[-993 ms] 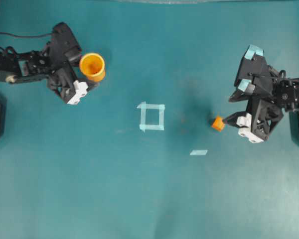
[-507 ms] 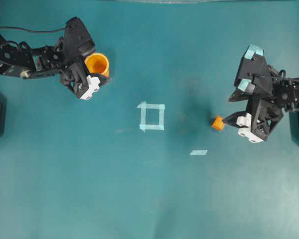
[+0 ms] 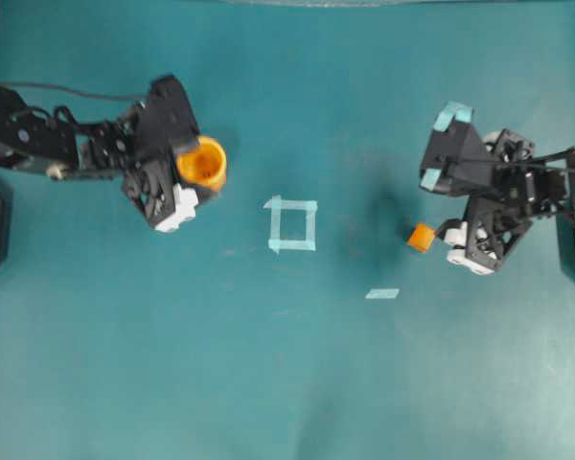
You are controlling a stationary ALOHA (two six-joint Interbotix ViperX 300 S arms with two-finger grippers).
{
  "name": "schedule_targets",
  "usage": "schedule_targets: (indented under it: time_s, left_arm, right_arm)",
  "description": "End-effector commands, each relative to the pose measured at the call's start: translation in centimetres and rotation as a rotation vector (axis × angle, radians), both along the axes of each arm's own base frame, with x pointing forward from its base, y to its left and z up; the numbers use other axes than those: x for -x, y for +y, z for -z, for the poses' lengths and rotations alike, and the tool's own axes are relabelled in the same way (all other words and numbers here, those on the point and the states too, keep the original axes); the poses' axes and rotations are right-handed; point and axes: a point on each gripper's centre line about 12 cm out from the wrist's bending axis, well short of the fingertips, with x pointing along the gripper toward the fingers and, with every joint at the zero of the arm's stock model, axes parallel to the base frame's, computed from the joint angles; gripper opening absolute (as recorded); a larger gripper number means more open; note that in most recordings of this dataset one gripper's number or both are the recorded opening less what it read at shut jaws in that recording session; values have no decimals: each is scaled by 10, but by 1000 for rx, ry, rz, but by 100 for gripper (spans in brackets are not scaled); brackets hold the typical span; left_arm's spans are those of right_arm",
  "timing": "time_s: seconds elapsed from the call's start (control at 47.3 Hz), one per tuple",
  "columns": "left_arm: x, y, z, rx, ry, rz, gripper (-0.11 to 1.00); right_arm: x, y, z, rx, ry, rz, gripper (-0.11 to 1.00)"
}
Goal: Hold the block with right arm and the cup with left arm, then put the block into the cup.
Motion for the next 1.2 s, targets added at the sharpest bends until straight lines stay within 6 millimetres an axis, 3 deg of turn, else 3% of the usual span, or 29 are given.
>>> schedule_targets:
  time_s: [0.0,0.19,0.338,0.57,1.183]
  left_arm:
    - [-10,-5,-13,-8,-37,23,79]
    - [-10,-7,-15,-8,-42,26,71]
    - [-18,-10,-30,-16,-87,40,67]
    - [-42,-23,-55,-27,-146,87,67]
    - [-100,-70,-71,-17,-99,217,67]
  right_arm:
    - [-10,0,-8,2,-43,-2,68]
    - [-18,1,-9,-2,-82,-9,68]
    - [-19,1,-8,-10,-79,6,68]
    - [-19,1,6,-47,-54,78,68]
    - [-29,11,23,-108,-61,124,68]
